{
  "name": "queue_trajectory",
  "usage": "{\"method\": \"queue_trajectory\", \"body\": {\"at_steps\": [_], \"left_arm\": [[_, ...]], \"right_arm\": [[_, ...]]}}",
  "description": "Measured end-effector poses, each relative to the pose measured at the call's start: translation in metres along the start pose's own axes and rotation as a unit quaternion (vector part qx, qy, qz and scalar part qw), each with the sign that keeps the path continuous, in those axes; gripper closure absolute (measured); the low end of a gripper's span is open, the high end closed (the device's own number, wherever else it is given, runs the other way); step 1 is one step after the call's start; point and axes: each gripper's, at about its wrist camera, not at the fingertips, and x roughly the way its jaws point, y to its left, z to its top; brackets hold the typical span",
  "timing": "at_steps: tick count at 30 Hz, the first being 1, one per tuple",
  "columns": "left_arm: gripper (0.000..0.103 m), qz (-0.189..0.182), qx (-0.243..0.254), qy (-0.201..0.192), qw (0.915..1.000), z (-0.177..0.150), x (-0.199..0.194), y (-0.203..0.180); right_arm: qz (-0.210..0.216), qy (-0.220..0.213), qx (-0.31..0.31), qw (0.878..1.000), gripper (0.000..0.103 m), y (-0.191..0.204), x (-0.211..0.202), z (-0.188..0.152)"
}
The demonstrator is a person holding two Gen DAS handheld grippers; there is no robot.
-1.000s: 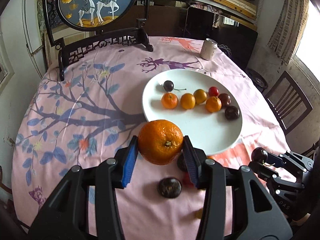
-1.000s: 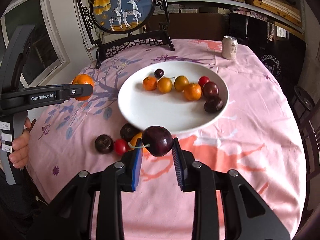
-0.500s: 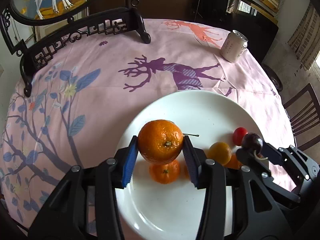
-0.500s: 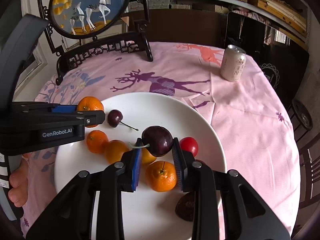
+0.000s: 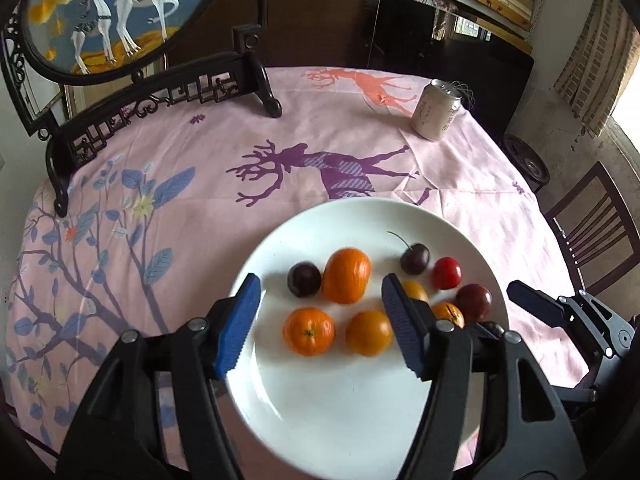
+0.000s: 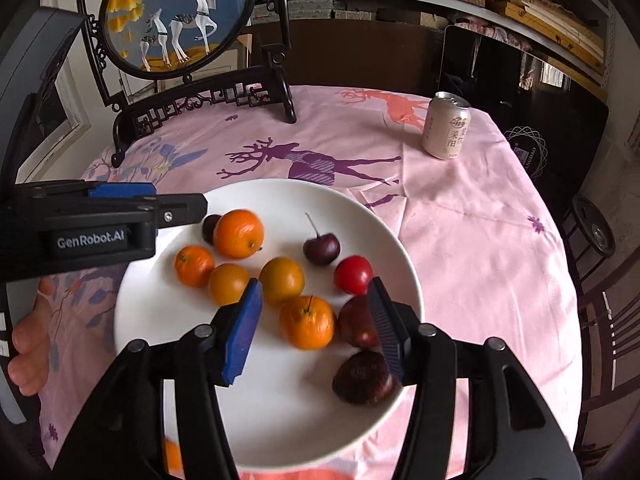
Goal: Organize fruits
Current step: 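Grasp a small brown kiwi with the right tool while the left tool grasps a dark brown round fruit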
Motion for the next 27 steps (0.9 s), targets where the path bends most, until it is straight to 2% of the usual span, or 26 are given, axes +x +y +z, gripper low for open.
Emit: {"method": "queue_trajectory", "body": {"at_steps": [3,6,10,13,18,22,25,27], "left_arm": [[0.03,-0.004,0.004,-0.026,0.9996,-0.037,-0.045,0.002],[0.022,0.002,0.007,-0.046,0.9989,-0.091,-0.081,0.002],[0.021,0.013,0.013,-0.042,0.9989,-0.16,-0.094,0.003],[0.021,0.029,-0.004,-0.035,0.9989,-0.193,-0.094,0.018],[0.021,0.055,-0.04,-0.03,0.9972,-0.216,-0.1,0.049],[0.021,0.053,-0.057,-0.029,0.9966,-0.223,-0.105,0.064],[0.021,0.056,-0.055,-0.029,0.9965,-0.227,-0.108,0.067],[0.021,0.055,-0.056,-0.028,0.9966,-0.229,-0.108,0.068]], "right_arm": [[0.02,-0.011,0.001,1.0,0.042,0.01,-0.046,-0.034],[0.045,-0.03,0.0,0.999,0.037,0.029,-0.083,-0.082],[0.052,-0.038,-0.01,0.998,0.037,0.06,-0.104,-0.136],[0.049,-0.028,-0.025,0.998,0.037,0.079,-0.107,-0.154],[0.072,-0.007,-0.039,0.997,0.037,0.1,-0.1,-0.166],[0.103,0.016,-0.046,0.994,0.037,0.118,-0.084,-0.176],[0.103,0.018,-0.061,0.993,0.037,0.131,-0.074,-0.18],[0.106,0.025,-0.063,0.992,0.05,0.135,-0.066,-0.182]]}}
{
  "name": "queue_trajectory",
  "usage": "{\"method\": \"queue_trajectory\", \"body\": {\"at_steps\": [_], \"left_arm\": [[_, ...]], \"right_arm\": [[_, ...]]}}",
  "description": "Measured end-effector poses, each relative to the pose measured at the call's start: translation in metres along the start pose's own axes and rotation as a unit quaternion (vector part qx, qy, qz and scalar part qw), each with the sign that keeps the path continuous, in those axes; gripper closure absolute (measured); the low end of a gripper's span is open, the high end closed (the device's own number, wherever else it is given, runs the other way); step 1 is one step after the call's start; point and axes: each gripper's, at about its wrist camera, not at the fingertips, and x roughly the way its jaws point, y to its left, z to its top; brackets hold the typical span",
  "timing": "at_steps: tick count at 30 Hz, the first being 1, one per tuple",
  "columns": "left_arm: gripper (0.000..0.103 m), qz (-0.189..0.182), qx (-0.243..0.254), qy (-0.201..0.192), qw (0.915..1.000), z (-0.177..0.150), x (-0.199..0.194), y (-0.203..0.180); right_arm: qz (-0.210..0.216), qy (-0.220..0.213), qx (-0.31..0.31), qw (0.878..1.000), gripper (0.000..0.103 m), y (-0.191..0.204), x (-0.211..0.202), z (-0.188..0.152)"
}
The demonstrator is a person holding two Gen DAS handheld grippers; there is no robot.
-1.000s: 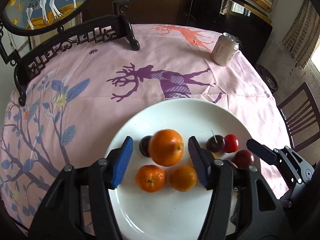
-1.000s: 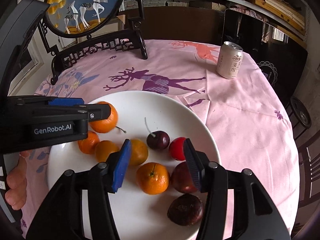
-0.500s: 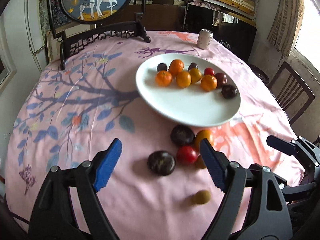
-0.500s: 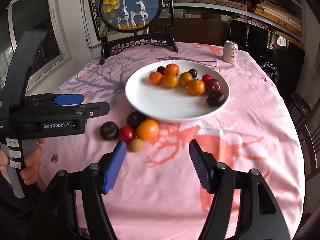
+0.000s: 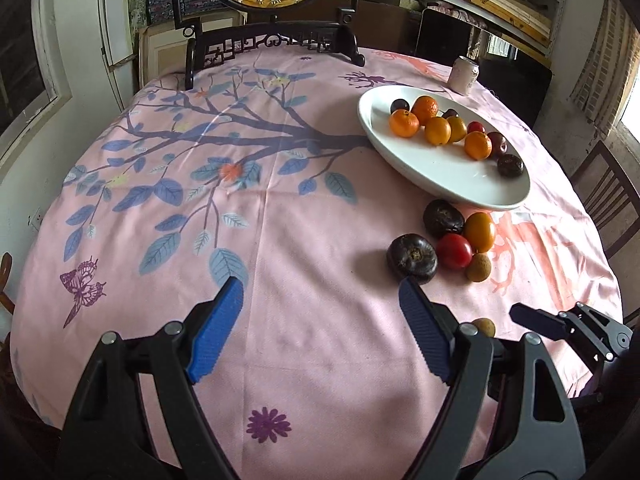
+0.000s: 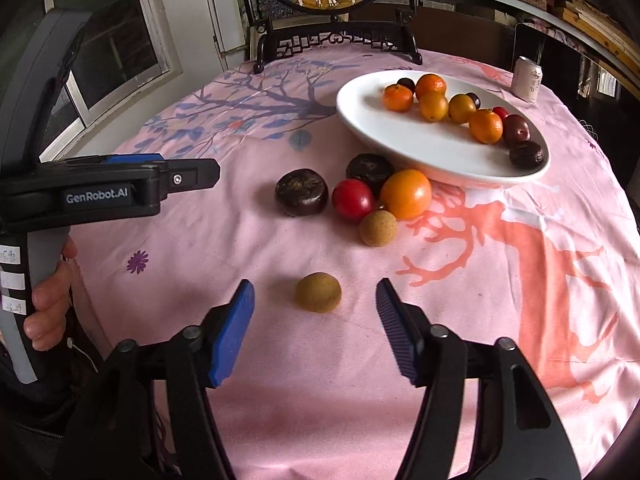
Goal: Organize fruits
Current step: 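Grasp a small brown kiwi with the right tool while the left tool grasps a dark brown round fruit, then place the kiwi on the plate with the right tool while the left tool releases the dark fruit there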
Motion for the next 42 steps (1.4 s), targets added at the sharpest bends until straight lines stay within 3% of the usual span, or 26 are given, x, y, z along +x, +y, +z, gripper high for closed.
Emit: {"method": "queue_trajectory", "body": {"at_steps": [4,7,11,16,18,20,25,42], "left_arm": [[0.021,-0.009,0.007,0.003,0.9999,-0.001,0.002,-0.006],[0.021,-0.019,0.02,0.012,0.9995,0.0,0.011,-0.019],[0.021,-0.023,0.043,0.025,0.9985,0.0,0.029,-0.04],[0.022,-0.014,0.069,0.036,0.9969,0.001,0.049,-0.062],[0.029,-0.014,0.077,0.039,0.9961,0.002,0.055,-0.068],[0.052,-0.021,0.08,0.053,0.9951,0.003,0.064,-0.071],[0.058,-0.03,0.078,0.032,0.996,0.006,0.068,-0.071],[0.061,-0.094,0.055,-0.004,0.9941,0.0,0.007,-0.058]], "right_arm": [[0.001,0.016,0.005,1.0,0.077,-0.002,0.019,0.001],[0.001,0.016,0.018,1.0,0.077,-0.007,0.012,0.0],[-0.036,-0.001,0.041,0.999,0.077,-0.028,-0.009,-0.006],[-0.029,-0.006,0.092,0.995,0.077,-0.061,-0.025,-0.021],[-0.022,-0.008,0.108,0.994,0.077,-0.068,-0.029,-0.025],[-0.018,-0.012,0.12,0.993,0.077,-0.073,-0.033,-0.027],[-0.011,-0.022,0.128,0.991,0.077,-0.074,-0.039,-0.025],[-0.001,-0.03,0.131,0.991,0.077,-0.07,-0.039,-0.02]]}}
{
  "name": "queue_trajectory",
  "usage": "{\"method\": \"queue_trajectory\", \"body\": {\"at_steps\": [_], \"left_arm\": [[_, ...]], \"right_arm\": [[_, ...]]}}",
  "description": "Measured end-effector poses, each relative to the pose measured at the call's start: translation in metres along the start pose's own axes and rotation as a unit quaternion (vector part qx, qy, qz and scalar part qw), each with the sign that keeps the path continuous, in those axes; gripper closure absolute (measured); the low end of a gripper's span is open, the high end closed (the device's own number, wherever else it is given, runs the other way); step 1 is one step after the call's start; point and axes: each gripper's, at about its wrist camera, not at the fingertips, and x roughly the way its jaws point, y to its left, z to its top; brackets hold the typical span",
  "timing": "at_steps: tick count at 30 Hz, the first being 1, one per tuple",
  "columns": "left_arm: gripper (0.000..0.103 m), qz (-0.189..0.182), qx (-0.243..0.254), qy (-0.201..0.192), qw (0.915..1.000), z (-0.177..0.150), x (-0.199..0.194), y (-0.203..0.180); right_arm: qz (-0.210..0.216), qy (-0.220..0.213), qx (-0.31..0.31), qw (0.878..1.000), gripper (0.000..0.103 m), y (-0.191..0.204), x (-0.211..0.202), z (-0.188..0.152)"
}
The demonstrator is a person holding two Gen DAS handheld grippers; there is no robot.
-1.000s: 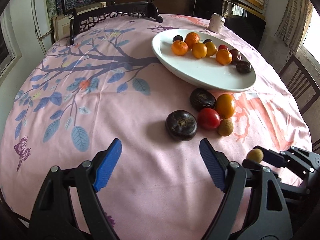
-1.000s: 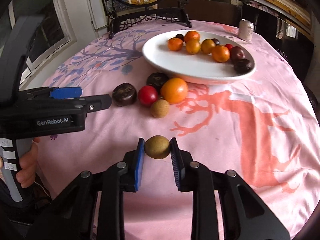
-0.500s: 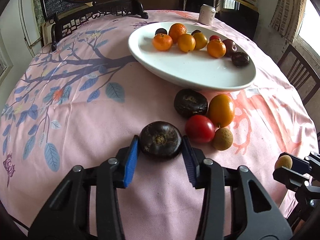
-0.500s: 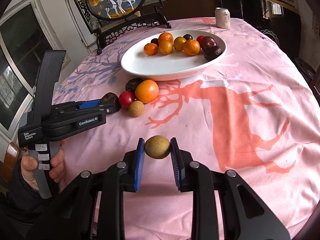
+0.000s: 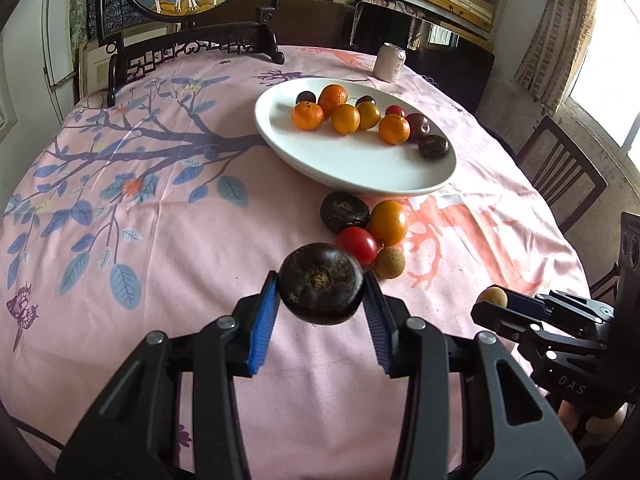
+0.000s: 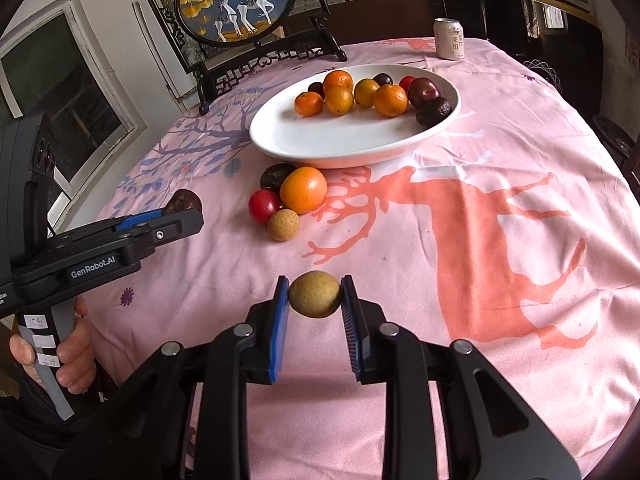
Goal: Organize fruits
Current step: 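Place the kiwi on the plate with the right tool while the left tool releases the dark fruit there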
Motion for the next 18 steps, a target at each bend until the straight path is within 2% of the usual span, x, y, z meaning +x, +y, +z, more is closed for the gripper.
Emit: {"method": "queue_trajectory", "body": {"at_steps": [4,8,11,14,18], "left_arm": [[0.061,-0.001,0.017,-0.007,0.9998,0.02,-0.007,-0.004],[0.061,0.001,0.03,0.0,0.9995,0.069,0.006,-0.005],[0.061,0.009,0.022,0.019,0.9995,0.115,0.034,-0.003],[0.061,0.032,0.017,0.036,0.9987,0.155,0.071,-0.005],[0.061,0.054,0.009,0.054,0.997,0.188,0.114,-0.007]], "right_arm": [[0.002,0.003,-0.004,1.0,0.077,-0.003,0.001,0.014],[-0.017,-0.018,-0.033,0.999,0.077,-0.006,-0.001,0.056],[-0.037,-0.04,-0.057,0.997,0.077,-0.009,0.006,0.099],[-0.061,-0.054,-0.073,0.994,0.077,-0.015,0.028,0.142],[-0.092,-0.046,-0.077,0.992,0.077,-0.03,0.069,0.181]]}}
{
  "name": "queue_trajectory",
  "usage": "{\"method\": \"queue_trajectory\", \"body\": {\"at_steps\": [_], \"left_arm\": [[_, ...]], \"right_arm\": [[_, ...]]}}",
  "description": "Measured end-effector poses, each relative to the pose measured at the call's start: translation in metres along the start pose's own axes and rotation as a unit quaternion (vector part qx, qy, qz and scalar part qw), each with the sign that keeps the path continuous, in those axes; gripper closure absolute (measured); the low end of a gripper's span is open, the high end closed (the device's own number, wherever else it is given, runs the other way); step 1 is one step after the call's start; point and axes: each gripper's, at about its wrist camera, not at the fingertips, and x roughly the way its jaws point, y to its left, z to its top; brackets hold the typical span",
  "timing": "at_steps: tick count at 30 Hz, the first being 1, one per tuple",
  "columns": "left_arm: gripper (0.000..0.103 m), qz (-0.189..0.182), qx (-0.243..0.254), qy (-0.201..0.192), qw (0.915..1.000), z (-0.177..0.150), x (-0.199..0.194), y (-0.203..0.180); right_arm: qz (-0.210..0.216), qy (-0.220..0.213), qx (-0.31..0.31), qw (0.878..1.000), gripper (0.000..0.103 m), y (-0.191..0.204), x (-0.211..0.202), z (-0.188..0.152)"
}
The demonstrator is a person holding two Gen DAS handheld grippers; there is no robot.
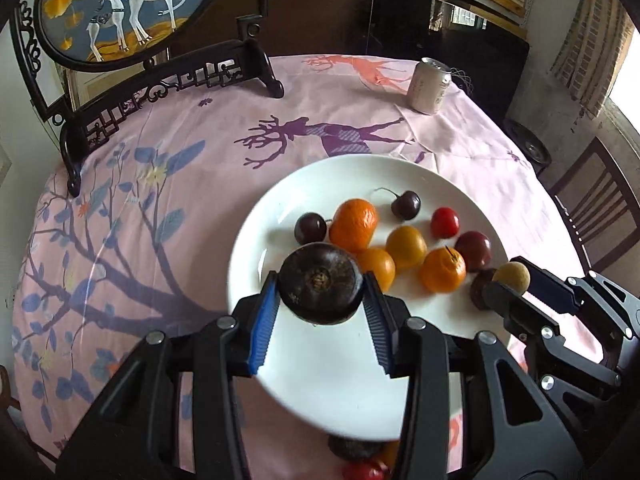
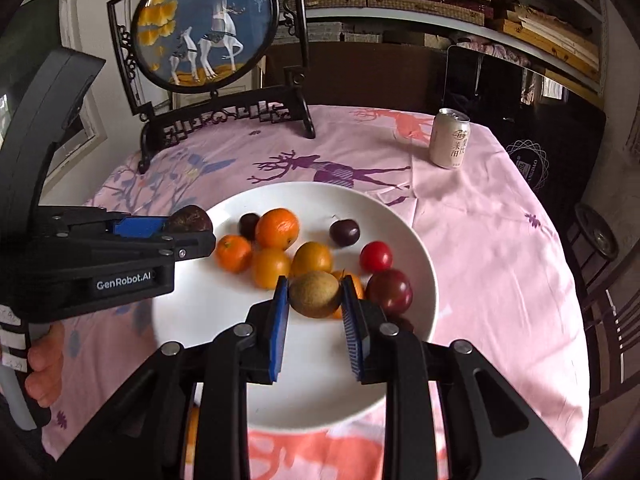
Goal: Organize fruits
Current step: 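Place the kiwi on the plate with the right tool while the left tool releases the dark fruit there, then grasp a second brown kiwi with the right tool while the left tool grasps a red tomato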
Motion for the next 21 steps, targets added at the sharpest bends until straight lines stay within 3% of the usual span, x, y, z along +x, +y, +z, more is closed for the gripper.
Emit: {"method": "queue_trajectory", "body": {"at_steps": [9,10,11,13,16,18,20,21], "left_arm": [[0.059,0.002,-0.017,0.024,0.9996,0.024,0.037,0.007],[0.055,-0.003,-0.02,0.026,0.9995,0.025,0.038,0.008],[0.043,-0.003,-0.022,0.026,0.9994,0.026,0.037,0.01],[0.034,0.0,-0.025,0.014,0.9996,0.024,0.028,0.012],[0.032,0.002,-0.017,-0.006,0.9998,0.013,0.002,0.013],[0.025,-0.011,-0.012,-0.021,0.9997,-0.003,-0.02,0.014],[0.016,-0.029,0.005,-0.03,0.9991,-0.029,-0.041,0.009],[0.015,-0.033,0.014,-0.034,0.9988,-0.044,-0.05,0.007]], "right_arm": [[0.0,0.034,0.019,0.999,0.074,-0.024,0.053,0.016],[-0.003,0.035,0.015,0.999,0.062,-0.022,0.053,0.017],[-0.01,0.031,0.012,0.999,0.048,-0.021,0.051,0.017],[-0.023,0.017,0.006,1.0,0.048,-0.019,0.041,0.018],[-0.023,0.009,0.005,1.0,0.047,-0.018,0.014,0.013],[-0.016,0.001,0.004,1.0,0.047,-0.015,-0.01,0.002],[-0.003,-0.007,0.007,1.0,0.036,-0.01,-0.037,-0.018],[0.002,-0.011,0.01,1.0,0.035,-0.007,-0.048,-0.031]]}}
